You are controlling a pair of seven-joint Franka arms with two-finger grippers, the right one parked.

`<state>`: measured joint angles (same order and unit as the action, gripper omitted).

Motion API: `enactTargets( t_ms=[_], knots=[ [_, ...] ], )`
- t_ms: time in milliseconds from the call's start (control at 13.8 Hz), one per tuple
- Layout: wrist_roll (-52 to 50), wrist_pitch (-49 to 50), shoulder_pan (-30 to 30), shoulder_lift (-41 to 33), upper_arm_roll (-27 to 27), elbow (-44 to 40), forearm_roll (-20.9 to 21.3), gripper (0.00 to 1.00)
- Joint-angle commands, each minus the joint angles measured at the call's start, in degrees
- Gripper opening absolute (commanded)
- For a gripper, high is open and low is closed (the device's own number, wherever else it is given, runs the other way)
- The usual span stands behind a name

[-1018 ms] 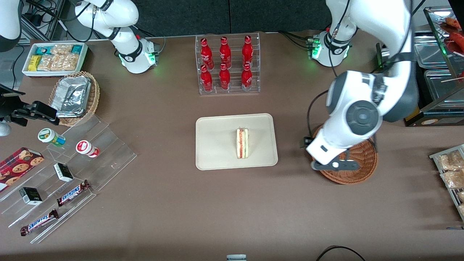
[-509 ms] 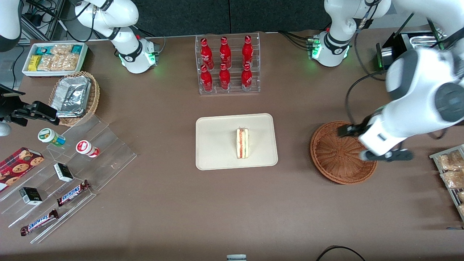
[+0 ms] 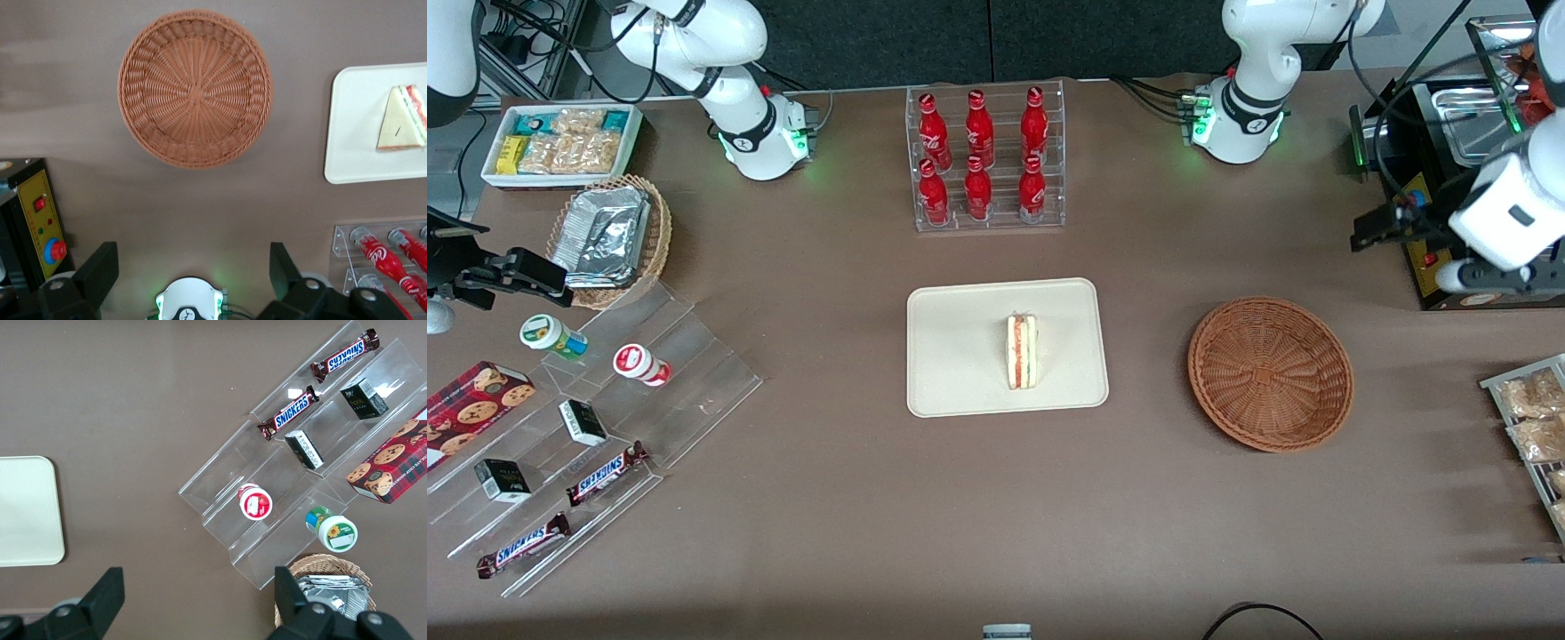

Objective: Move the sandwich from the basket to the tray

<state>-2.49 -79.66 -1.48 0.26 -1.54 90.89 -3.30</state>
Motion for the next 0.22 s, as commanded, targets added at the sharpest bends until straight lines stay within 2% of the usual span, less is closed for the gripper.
enactTargets(
  t_ms=[0, 145],
  knots=[
    [0.56, -0.68, 0.87, -4.56, -1.18, 4.9, 0.92, 1.0],
    [0.9, -0.59, 0.78, -5.62, -1.18, 5.0, 1.8, 1.0]
  ],
)
